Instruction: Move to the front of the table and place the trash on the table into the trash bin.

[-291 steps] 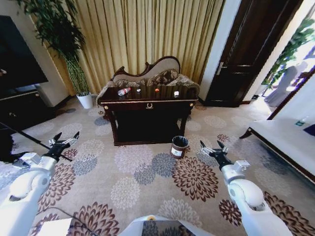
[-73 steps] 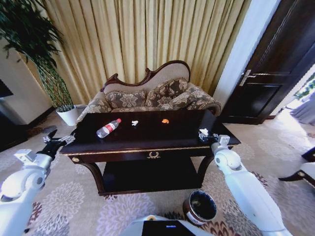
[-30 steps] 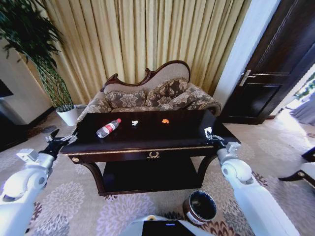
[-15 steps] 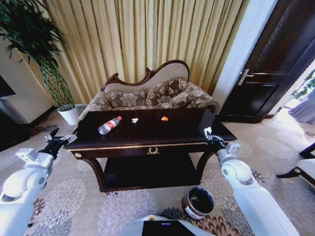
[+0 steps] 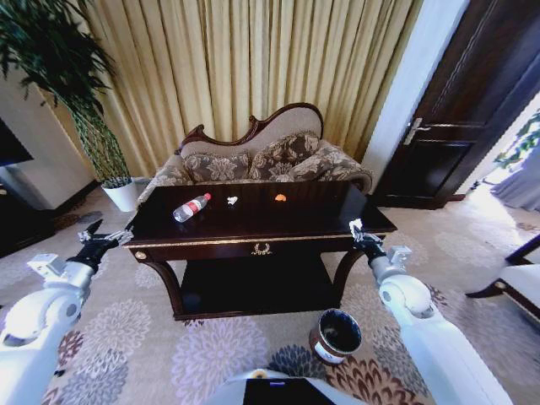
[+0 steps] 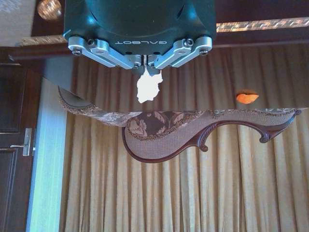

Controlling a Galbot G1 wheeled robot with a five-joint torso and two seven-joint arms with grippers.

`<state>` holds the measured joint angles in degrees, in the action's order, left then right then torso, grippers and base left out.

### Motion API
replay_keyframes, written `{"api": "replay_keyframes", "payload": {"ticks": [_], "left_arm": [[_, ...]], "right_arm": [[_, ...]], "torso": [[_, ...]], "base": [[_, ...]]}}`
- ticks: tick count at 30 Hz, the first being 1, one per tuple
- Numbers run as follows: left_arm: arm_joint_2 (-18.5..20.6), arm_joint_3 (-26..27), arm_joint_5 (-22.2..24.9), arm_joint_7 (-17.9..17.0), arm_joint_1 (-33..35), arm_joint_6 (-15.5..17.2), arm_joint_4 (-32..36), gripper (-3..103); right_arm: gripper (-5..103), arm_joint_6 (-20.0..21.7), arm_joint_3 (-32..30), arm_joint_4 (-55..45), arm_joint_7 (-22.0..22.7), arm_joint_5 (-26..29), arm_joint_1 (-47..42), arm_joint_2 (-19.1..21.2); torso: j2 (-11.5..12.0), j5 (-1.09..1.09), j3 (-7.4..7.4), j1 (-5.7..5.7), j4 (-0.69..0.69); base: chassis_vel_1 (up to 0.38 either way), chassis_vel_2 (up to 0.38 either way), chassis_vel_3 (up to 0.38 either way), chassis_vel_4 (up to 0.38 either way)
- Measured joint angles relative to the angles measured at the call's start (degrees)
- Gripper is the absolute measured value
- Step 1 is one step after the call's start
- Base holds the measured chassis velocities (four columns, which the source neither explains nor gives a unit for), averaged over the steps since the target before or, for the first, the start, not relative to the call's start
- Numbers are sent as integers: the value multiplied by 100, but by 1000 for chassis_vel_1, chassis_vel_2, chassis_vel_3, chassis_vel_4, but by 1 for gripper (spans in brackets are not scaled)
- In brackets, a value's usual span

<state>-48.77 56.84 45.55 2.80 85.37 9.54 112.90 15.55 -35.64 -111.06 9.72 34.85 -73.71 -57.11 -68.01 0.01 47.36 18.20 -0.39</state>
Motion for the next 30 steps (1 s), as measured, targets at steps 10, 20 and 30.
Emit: {"api": "replay_keyframes", "payload": {"ticks": [10, 20, 30], "left_arm": [[-41, -21, -4, 9, 6, 1, 9, 100], [-111, 7, 1, 10, 37, 0, 66, 100], [-119, 23, 34, -34, 69, 18, 145, 100]], "right_arm": [[2, -127, 26, 120, -102, -250, -167, -117], [2, -298, -46, 976, -611, -949, -768, -486], [2, -956, -23, 2709, -553, -2284, -458, -974]], "torso": [[-3, 0, -1, -3, 0], [1, 0, 1, 2, -2], [0, 0, 0, 0, 0]], "base": [[116, -115, -109, 117], [6, -5, -4, 4], [0, 0, 0, 0]]}}
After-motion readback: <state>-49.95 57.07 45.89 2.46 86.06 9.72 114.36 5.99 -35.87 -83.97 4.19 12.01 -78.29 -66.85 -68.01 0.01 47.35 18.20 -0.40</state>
